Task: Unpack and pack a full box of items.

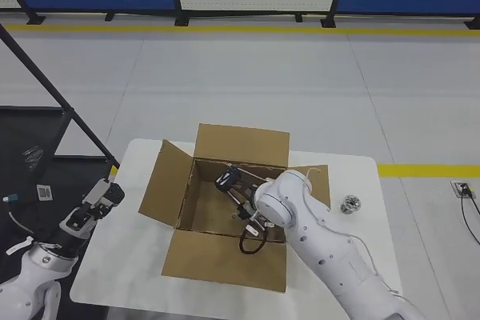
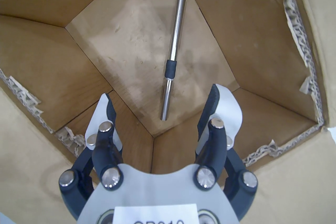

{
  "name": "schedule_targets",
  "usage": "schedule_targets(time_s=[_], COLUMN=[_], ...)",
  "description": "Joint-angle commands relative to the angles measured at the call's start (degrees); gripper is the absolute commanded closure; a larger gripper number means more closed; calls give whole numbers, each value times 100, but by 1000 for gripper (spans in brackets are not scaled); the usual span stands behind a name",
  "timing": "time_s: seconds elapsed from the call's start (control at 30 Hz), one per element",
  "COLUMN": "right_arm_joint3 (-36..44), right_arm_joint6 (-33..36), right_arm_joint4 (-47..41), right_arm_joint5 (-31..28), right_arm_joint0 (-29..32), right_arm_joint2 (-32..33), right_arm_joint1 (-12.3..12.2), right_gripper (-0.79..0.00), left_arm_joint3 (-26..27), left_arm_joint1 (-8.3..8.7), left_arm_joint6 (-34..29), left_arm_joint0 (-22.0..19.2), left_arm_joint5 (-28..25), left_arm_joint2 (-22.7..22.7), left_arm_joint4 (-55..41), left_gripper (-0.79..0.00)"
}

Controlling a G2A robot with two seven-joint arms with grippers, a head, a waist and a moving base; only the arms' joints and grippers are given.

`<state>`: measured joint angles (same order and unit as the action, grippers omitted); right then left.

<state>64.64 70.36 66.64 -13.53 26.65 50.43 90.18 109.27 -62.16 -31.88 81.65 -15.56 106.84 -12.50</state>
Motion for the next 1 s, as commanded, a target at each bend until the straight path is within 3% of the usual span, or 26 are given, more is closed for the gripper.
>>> schedule_targets(time_s=[0.0,0.43,0.53,0.57,0.8,0.97], right_arm_joint3=[-517,-3243,-3635,-3747,-4397,-4748], right_arm_joint6=[-86,-843,-1096,-1187,-1750,-2055], right_arm_joint4=[-79,-650,-710,-737,-831,-933], right_arm_joint5=[79,434,600,620,758,746], right_arm_joint0=[-253,-1256,-1338,-1363,-1518,-1582], right_arm_joint2=[-232,-1184,-1283,-1302,-1358,-1329], right_arm_joint1=[113,925,1089,1136,1379,1486], right_gripper=[-613,-523,-496,-379,-317,-326], left_arm_joint3=[-26,-101,-112,-119,-146,-163], left_arm_joint1=[3,28,35,37,51,62], left_arm_joint6=[3,-31,-50,-56,-78,-93], left_arm_joint0=[2,-21,-36,-40,-79,-108], left_arm_joint5=[4,-13,-5,-2,18,23], left_arm_joint2=[24,122,119,118,106,106], left_arm_joint4=[-36,-149,-149,-150,-135,-127], left_gripper=[-785,-785,-785,-785,-785,-785])
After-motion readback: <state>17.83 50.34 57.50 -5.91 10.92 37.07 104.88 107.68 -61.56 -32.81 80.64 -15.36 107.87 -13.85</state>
